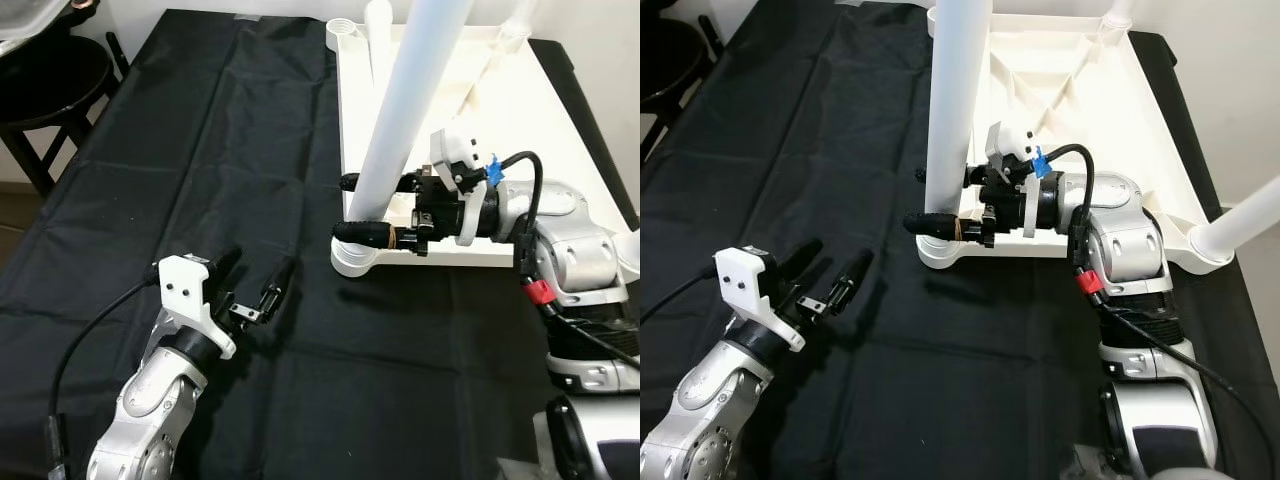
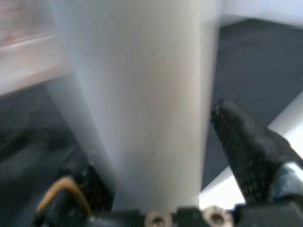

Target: Building children table

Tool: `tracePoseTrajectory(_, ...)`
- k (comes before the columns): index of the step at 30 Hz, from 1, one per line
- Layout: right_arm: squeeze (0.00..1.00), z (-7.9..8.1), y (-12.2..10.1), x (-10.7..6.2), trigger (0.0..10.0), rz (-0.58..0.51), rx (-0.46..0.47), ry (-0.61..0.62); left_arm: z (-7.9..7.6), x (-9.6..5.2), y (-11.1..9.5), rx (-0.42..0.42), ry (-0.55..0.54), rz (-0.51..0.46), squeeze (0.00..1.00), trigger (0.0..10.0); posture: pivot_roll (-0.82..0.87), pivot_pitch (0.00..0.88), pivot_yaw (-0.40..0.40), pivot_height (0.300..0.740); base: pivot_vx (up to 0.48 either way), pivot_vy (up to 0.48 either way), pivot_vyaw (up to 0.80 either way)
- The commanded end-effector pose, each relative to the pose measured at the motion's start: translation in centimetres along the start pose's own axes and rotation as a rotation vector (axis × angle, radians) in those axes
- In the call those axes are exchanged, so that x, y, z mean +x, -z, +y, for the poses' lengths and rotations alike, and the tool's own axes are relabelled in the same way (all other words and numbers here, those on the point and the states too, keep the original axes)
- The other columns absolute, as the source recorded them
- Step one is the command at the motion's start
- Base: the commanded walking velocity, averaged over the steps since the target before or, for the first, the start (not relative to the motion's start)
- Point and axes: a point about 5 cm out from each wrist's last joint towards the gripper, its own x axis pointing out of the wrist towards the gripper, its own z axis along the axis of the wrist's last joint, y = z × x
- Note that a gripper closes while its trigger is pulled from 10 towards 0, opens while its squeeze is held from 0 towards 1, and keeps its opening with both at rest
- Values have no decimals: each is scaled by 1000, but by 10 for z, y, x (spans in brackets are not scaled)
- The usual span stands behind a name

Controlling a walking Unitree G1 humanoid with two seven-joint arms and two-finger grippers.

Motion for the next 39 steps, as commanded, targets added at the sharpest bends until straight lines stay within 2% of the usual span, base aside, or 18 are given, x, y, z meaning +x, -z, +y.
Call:
tracePoseTrajectory(1, 0, -6, 38, -12, 0, 204, 62, 343, -10, -9, -3, -17, 113, -9, 0, 10000, -42, 235, -65, 740, 0, 0, 0)
tracePoseTrajectory(2, 0, -5, 42, -12, 0, 211, 67, 398, -14, -14, -2, -16, 153, 7, 0, 10000, -47, 222, -64, 740, 0, 0, 0)
tracePoseTrajectory(6, 0, -7, 32, -9, 0, 182, 21, 393, -19, -18, -3, -8, 158, -2, 0, 10000, -47, 222, -64, 740, 0, 0, 0)
tracePoseTrajectory(11, 0, -4, 30, -1, 0, 172, -12, 318, -19, -16, 11, -77, 140, -9, 0, 10000, -47, 161, -92, 740, 0, 0, 0)
tracePoseTrajectory(15, 0, -3, 29, 2, 0, 160, -18, 296, -18, -14, 13, -85, 140, -6, 0, 10000, -43, 153, -93, 740, 0, 0, 0)
tracePoseTrajectory(16, 0, -2, 27, 4, 5608, 154, -19, 290, -17, -13, 15, -86, 141, -4, 0, 10000, -41, 150, -91, 740, 0, 0, 0)
tracePoseTrajectory(18, 0, -2, 27, 4, 5608, 154, -19, 290, -17, -13, 15, -86, 141, -4, 0, 10000, -41, 150, -91, 740, 0, 0, 0)
tracePoseTrajectory(19, 0, 1, 22, 5, 10000, 144, -28, 292, -15, -13, 16, -93, 144, -3, 0, 10000, -36, 139, -86, 740, 0, 0, 0)
tracePoseTrajectory(22, 0, 5, -7, 9, 10000, -3, -43, 137, -3, -9, 21, -99, 65, -3, 0, 10000, -22, 119, -77, 740, 0, 0, 0)
tracePoseTrajectory(23, 0, 5, -7, 9, 10000, -3, -43, 137, -3, -9, 21, -99, 65, -3, 0, 10000, -22, 119, -77, 740, 0, 0, 0)
tracePoseTrajectory(24, 1000, 2, -17, 6, 10000, -59, -18, 54, 1, -7, 22, -83, 35, -3, 0, 10000, -21, 113, -75, 740, 0, 0, 0)
tracePoseTrajectory(25, 1000, 2, -17, 6, 10000, -59, -18, 54, 1, -7, 22, -83, 35, -3, 0, 10000, -21, 113, -75, 740, 0, 0, 0)
tracePoseTrajectory(28, 1000, -5, -40, -10, 10000, -135, -47, -189, 3, -3, 23, -50, 10, 0, 0, 10000, -20, 109, -72, 740, 0, 0, 0)
tracePoseTrajectory(30, 1000, -7, -43, -13, 10000, -141, -47, -232, 3, -3, 24, -48, 12, 1, 0, 10000, -20, 109, -72, 740, 0, 0, 0)
tracePoseTrajectory(31, 1000, -20, -52, -23, 10000, -133, -133, -335, 4, -3, 25, -44, 11, 5, 0, 10000, -4, 111, -75, 740, 0, 0, 0)
tracePoseTrajectory(34, 1000, -27, -59, -32, 10000, -110, -189, -433, 4, -2, 25, -41, 10, 8, 0, 10000, 3, 116, -77, 740, 0, 0, 0)
tracePoseTrajectory(37, 1000, -28, -61, -34, 10000, -106, -204, -466, 4, -2, 25, -41, 11, 8, 0, 10000, 3, 116, -77, 740, 0, 0, 0)
tracePoseTrajectory(39, 1000, -39, -73, -34, 10000, -96, -252, -521, 3, -2, 25, -39, 10, 8, 0, 10000, 14, 126, -76, 740, 0, 0, 0)
